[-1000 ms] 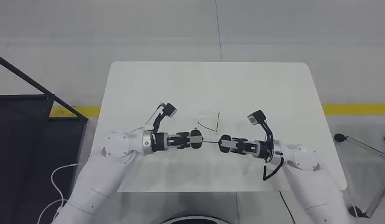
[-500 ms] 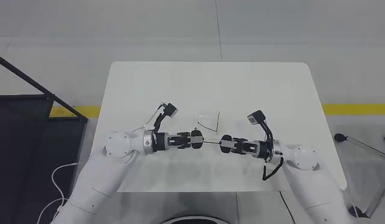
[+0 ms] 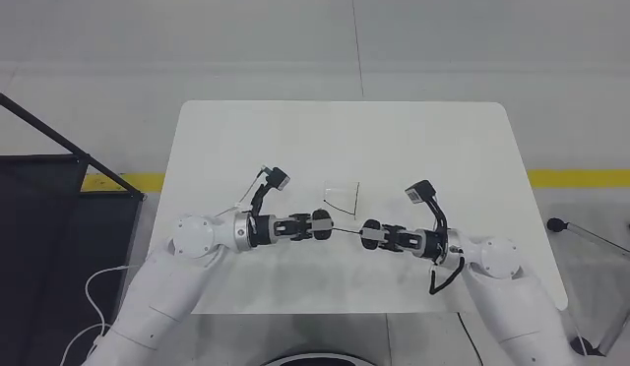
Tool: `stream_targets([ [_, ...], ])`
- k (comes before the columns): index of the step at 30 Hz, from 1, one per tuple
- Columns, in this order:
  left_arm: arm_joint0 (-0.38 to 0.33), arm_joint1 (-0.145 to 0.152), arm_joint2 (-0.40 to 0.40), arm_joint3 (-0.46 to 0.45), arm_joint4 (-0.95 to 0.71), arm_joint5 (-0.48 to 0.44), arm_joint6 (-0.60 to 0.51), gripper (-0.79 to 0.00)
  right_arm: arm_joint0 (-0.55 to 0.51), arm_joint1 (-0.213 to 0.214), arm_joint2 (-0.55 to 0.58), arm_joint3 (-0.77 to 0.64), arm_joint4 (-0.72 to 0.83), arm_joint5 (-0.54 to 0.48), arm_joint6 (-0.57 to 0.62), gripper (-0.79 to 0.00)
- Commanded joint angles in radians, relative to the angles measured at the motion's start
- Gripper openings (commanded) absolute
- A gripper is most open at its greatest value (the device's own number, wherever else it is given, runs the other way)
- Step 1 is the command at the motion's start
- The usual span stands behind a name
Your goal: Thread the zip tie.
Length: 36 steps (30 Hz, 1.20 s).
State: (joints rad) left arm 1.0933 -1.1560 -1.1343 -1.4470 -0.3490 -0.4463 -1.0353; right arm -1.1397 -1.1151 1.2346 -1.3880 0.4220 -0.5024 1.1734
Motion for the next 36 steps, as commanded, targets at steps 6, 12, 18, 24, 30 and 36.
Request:
stream_targets([
  [6, 0.015, -0.003, -0.011, 0.003, -0.073, -0.042, 0.041, 0.000, -0.055, 0.004, 0.045, -0.032, 0.046, -0.049, -0.112, -0.785],
  [12, 0.028, -0.009, -0.001, 0.004, -0.107, -0.079, 0.096, 0.000, -0.118, 0.005, 0.066, -0.102, 0.012, -0.075, -0.217, -0.785],
  [18, 0.028, -0.009, -0.001, 0.004, -0.107, -0.079, 0.096, 0.000, -0.137, 0.007, 0.072, -0.123, 0.004, -0.078, -0.236, -0.785],
  [24, 0.028, -0.009, -0.001, 0.004, -0.107, -0.079, 0.096, 0.000, -0.137, 0.007, 0.072, -0.123, 0.004, -0.078, -0.236, -0.785],
  [30, 0.067, -0.025, 0.031, -0.046, 0.017, -0.155, 0.313, 0.000, -0.153, 0.002, 0.058, -0.156, -0.023, -0.055, -0.316, -0.785],
  [36, 0.073, -0.065, 0.132, -0.019, 0.177, -0.272, 0.571, 0.000, -0.148, -0.002, 0.049, -0.151, 0.003, -0.040, -0.343, -0.785],
])
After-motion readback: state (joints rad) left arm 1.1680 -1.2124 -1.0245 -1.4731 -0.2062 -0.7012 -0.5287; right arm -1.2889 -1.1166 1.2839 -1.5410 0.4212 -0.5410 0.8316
